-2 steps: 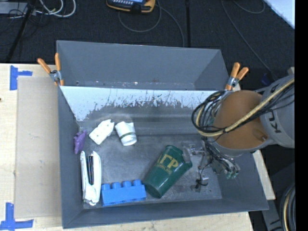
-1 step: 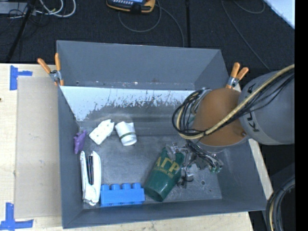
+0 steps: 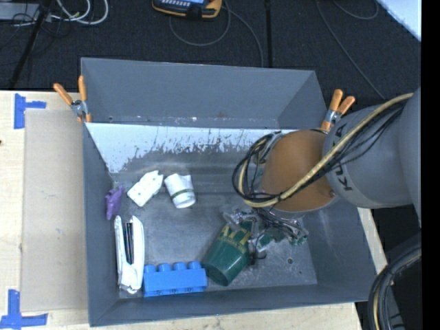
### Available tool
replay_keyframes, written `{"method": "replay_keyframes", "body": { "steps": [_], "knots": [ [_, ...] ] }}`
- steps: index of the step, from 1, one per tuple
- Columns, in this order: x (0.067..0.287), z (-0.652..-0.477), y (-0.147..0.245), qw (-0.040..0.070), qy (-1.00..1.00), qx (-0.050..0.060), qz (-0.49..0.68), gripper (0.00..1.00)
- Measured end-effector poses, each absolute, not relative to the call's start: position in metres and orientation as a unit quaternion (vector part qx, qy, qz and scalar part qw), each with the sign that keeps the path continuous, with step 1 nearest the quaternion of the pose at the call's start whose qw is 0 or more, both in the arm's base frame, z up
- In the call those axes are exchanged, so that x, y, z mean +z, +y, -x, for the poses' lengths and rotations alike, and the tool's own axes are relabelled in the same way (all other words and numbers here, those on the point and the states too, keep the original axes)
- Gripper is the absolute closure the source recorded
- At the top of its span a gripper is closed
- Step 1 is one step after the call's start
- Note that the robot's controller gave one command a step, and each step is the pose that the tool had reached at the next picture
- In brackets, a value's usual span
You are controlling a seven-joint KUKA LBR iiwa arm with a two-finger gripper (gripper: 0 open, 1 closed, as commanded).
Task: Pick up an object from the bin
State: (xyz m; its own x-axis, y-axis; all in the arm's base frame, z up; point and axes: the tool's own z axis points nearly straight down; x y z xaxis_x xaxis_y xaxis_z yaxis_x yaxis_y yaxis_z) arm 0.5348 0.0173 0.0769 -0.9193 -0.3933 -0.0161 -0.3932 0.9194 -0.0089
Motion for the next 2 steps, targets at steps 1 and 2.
{"method": "replay_keyframes", "body": {
  "steps": [1,2],
  "knots": [
    [0.0768,-0.5348,0.0174,0.009,0.979,-0.003,0.201,1.0],
    [0.0767,-0.5348,0.0175,0.009,0.979,-0.003,0.202,1.0]
  ]
}}
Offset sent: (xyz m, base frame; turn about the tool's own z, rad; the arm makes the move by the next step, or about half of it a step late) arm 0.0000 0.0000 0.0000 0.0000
